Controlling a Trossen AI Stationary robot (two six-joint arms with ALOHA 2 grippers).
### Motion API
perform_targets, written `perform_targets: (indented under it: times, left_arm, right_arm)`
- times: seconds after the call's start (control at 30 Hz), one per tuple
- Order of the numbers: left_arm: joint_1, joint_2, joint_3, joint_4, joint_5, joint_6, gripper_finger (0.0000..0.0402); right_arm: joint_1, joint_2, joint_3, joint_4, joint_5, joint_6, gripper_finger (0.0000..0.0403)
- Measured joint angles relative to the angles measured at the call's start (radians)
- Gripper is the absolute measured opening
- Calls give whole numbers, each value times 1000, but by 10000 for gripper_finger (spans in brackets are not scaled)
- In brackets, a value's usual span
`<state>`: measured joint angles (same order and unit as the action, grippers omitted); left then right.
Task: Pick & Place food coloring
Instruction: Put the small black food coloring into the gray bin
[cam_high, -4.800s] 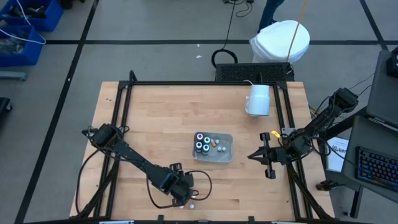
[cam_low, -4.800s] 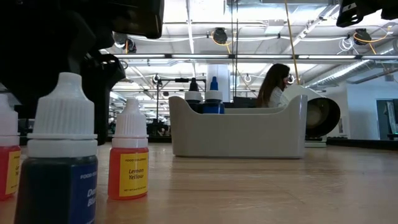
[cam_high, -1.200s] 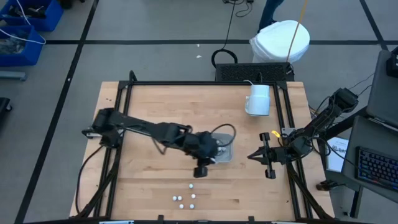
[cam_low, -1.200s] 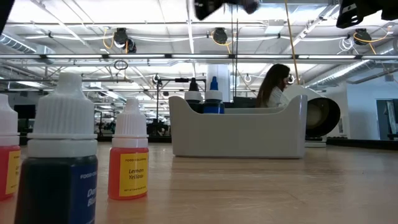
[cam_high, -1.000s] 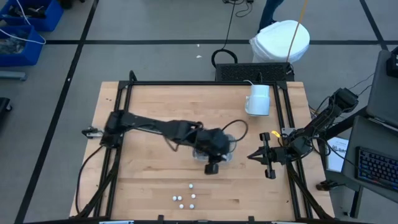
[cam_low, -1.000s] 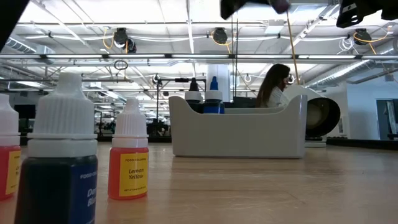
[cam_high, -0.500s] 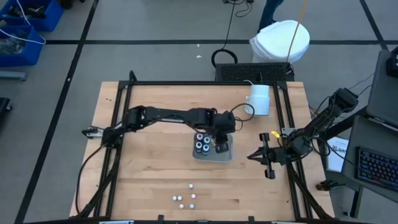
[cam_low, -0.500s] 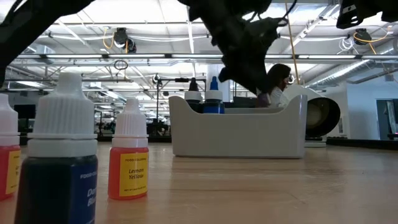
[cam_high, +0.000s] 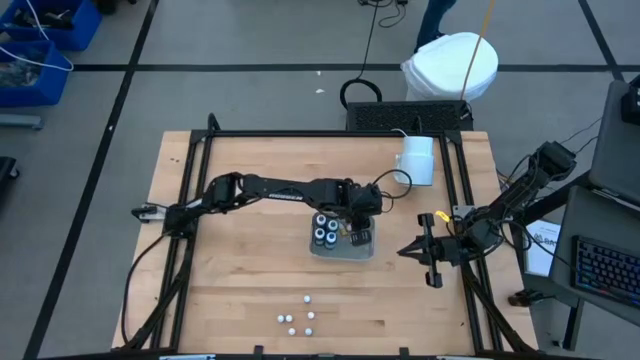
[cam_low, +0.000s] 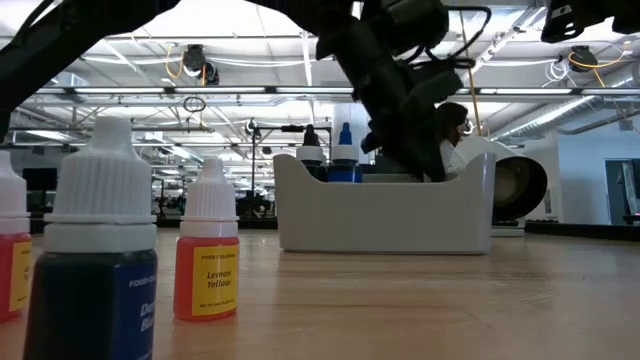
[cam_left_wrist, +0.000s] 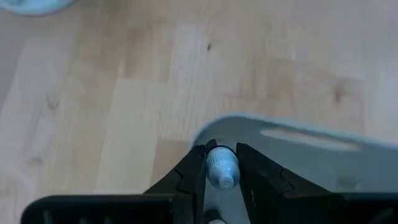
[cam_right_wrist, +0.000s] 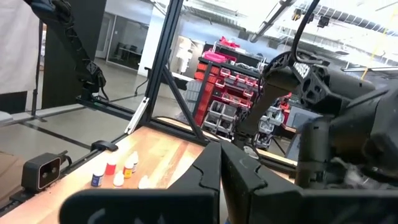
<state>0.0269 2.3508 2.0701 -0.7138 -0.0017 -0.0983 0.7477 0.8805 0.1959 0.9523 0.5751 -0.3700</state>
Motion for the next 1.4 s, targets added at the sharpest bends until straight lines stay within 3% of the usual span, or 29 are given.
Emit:
perform_targets:
  times: [0.43,1.4]
  left_arm:
    - [2,56,0,-14,-51,26,85]
    - [5,69,0,-32,-44,94,85]
  right_arm:
    - [0,-1,0,-3,1,2,0]
    - [0,-1,0,-3,0,36,0]
